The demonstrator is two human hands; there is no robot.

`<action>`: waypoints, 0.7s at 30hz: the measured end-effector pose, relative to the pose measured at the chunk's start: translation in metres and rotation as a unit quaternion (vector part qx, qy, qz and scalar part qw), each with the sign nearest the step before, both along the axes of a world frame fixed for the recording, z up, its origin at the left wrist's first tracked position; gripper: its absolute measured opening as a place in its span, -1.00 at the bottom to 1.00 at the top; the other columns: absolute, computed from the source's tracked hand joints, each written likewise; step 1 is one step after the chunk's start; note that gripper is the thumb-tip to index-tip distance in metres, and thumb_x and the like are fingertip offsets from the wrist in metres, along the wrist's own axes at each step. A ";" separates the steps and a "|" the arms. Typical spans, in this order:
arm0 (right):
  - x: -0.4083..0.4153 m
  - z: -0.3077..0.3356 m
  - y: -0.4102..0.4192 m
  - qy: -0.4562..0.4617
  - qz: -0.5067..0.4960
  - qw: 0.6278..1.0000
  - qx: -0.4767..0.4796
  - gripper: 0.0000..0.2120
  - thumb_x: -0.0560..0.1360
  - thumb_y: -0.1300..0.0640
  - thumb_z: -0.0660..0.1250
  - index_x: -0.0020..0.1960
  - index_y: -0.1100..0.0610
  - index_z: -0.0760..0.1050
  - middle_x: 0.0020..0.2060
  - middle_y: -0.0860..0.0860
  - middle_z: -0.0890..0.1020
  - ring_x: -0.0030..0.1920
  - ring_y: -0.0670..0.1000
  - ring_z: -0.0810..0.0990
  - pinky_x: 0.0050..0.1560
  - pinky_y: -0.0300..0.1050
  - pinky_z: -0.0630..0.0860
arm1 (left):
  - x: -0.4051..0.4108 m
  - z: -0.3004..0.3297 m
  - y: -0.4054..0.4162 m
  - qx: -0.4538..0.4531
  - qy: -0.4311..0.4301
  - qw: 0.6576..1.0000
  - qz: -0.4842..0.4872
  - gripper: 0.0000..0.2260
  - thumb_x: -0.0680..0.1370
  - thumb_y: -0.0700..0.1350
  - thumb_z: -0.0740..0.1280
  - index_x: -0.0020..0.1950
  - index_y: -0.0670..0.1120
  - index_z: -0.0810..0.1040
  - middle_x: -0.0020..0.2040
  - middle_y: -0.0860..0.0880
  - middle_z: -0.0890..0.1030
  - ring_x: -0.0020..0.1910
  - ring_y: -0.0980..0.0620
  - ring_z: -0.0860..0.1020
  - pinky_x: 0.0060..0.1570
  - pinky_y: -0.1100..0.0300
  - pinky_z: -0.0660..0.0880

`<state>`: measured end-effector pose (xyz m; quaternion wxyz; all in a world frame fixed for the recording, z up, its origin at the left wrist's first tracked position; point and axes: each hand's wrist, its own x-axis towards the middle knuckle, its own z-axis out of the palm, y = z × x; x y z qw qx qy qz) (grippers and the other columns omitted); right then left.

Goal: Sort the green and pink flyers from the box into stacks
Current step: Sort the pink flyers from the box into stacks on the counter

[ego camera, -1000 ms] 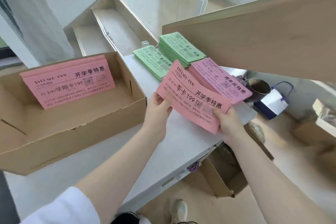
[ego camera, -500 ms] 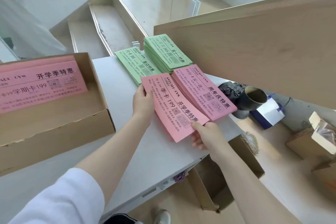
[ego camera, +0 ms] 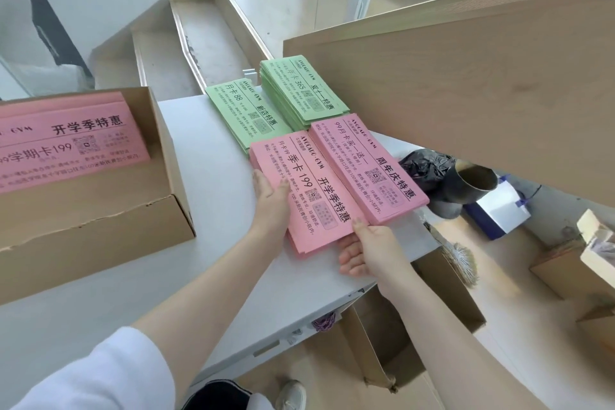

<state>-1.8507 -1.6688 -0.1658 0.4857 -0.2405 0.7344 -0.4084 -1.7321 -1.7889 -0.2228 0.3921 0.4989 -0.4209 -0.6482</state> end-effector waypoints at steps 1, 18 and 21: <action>0.000 -0.001 -0.001 -0.001 0.000 1.000 -0.005 -0.58 0.62 0.01 0.09 -0.20 0.29 0.47 -0.58 0.07 0.54 -0.62 -0.03 0.51 -0.64 -0.31 0.38 | 0.001 -0.005 -0.004 -0.009 -0.024 1.000 -0.003 -0.27 0.29 0.21 0.20 0.45 0.22 0.05 0.52 0.10 0.12 0.47 0.03 0.18 0.40 -0.11 0.21; 0.090 0.084 -0.040 0.166 0.222 0.930 -0.240 -0.79 0.53 0.19 0.25 -0.27 0.15 0.50 -0.51 -0.03 0.54 -0.52 -0.10 0.48 -0.41 -0.30 0.41 | 0.125 0.140 0.053 -0.255 -0.091 0.962 -0.039 -0.73 0.57 -0.31 0.19 0.12 0.03 0.48 0.02 0.09 0.60 -0.03 0.17 0.58 0.00 0.32 0.48; 0.144 0.095 -0.063 0.147 0.265 0.914 -0.271 -0.86 0.52 0.19 0.27 -0.21 0.10 0.51 -0.40 0.00 0.60 -0.36 -0.04 0.57 -0.25 -0.14 0.51 | 0.185 0.158 0.045 -0.294 -0.112 0.948 0.047 -0.75 0.56 -0.35 0.17 0.04 -0.06 0.53 -0.14 0.01 0.63 -0.18 0.09 0.61 -0.07 0.30 0.52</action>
